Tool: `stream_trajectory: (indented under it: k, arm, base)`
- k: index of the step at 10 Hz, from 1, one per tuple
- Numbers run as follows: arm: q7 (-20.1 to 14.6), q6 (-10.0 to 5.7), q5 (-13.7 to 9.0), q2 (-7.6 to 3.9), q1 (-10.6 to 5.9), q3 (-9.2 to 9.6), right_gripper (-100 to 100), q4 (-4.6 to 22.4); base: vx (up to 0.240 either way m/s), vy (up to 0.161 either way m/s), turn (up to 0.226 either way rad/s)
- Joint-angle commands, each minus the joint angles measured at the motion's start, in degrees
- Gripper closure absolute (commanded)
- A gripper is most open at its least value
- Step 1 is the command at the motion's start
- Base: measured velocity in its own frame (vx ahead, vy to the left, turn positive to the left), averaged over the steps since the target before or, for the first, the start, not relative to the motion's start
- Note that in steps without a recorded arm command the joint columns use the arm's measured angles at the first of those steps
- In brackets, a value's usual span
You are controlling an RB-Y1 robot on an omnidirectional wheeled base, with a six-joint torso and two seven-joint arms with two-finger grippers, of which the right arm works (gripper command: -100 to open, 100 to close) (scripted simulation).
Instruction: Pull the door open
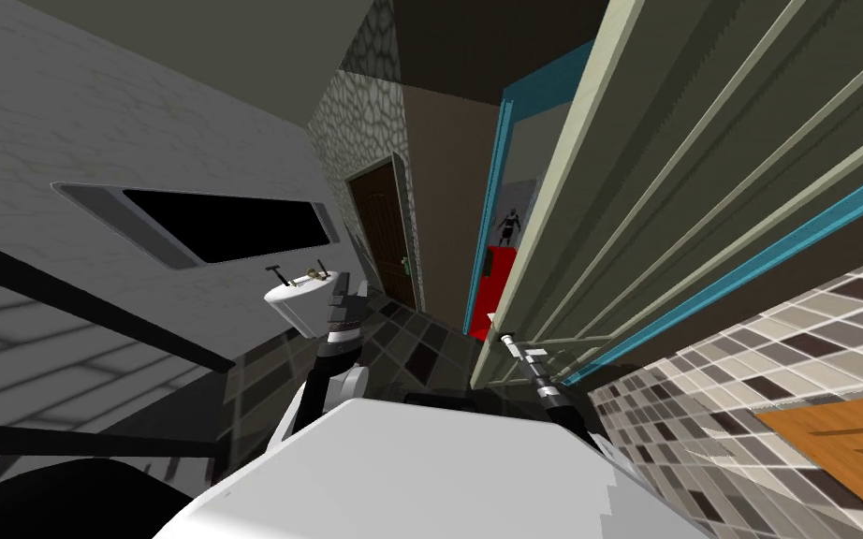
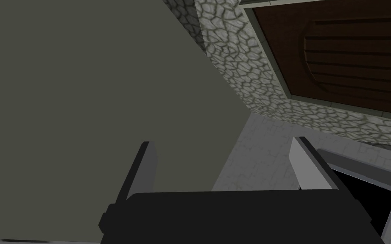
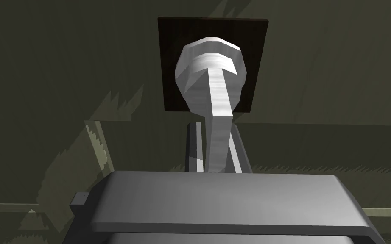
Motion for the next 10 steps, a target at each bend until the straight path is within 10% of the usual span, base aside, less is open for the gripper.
stream_trajectory:
  k: [1, 10]
  arm:
    - [0.3, -1.10, 0.4, 1.19, -2.24, 0.83, 100, 2.9]
    - [1.2, 0.80, 0.3, 2.48, -6.27, 2.05, 100, 4.8]
  base:
    - [-0.166, -0.078, 0.081]
    - [-0.106, -0.074, 0.050]
